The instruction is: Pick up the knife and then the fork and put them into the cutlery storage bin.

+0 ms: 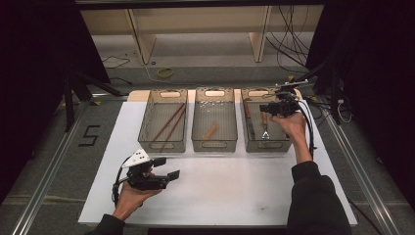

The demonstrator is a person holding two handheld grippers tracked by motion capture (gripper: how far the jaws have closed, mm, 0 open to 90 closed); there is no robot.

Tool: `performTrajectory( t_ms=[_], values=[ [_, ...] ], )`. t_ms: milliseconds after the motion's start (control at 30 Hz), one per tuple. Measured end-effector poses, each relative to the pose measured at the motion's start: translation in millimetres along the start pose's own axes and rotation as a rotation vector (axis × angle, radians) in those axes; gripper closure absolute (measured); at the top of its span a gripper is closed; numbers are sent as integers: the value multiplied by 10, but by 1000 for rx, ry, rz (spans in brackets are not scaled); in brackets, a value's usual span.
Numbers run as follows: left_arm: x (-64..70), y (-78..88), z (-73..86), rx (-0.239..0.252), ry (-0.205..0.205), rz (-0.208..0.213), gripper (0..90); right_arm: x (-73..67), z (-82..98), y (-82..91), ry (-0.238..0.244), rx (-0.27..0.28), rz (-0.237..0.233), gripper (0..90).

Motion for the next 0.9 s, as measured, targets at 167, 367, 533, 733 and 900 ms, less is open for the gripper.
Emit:
performTrajectory(
  t_ms=[167,367,533,733,900],
  values=[
    [-2,-1,1,-1,0,-1,187,-90,36,86,25,15,-27,439],
    [-7,1,-1,2,2,-3,187,-268,144,231,44,50,-71,373],
    [-4,1,-3,4,-1,-5,187,-467,258,396,85,87,-99,344],
    [-4,1,-2,3,-3,-6,187,-747,411,592,150,121,-128,320],
    [-3,3,-3,3,-3,-6,186,-912,524,741,162,161,-159,318]
  ],
)
Point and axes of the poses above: each handheld gripper's, and its own axes: y roughly backward along the jaws, z roughly out of its underside, x roughly to its right, the point moved 9 cm from there along -y, roughly forward along the jaws
